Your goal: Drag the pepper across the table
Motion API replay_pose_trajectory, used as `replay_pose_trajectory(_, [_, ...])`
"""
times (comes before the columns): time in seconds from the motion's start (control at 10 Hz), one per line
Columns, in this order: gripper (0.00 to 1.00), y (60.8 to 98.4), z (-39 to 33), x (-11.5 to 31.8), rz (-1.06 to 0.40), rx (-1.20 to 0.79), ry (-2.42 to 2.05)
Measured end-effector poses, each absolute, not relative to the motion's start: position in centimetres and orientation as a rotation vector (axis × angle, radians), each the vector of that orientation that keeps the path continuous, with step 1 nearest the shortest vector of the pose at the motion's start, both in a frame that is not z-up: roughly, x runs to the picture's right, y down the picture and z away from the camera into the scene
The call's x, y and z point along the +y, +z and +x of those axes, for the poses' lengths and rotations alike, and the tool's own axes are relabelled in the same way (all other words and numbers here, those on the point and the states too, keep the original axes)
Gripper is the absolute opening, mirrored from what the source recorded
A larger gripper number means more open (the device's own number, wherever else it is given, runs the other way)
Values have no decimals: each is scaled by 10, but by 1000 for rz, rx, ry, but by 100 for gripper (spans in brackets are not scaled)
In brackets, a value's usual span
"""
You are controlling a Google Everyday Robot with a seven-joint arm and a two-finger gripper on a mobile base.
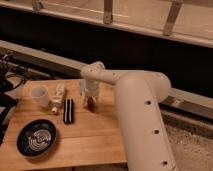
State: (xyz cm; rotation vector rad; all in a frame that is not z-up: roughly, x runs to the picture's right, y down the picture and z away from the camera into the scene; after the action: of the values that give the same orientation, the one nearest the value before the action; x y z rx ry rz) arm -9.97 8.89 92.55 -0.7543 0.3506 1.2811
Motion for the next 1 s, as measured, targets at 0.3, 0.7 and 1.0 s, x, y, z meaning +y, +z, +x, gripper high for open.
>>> replay_pose_trajectory(0.3, [19,927,-96,88,-748,351,1283])
replay_pose_trajectory(0.7, [18,925,-89,91,-747,350,1297])
replay_pose_trajectory(1.0, [18,923,-85,93,-749,345,1310])
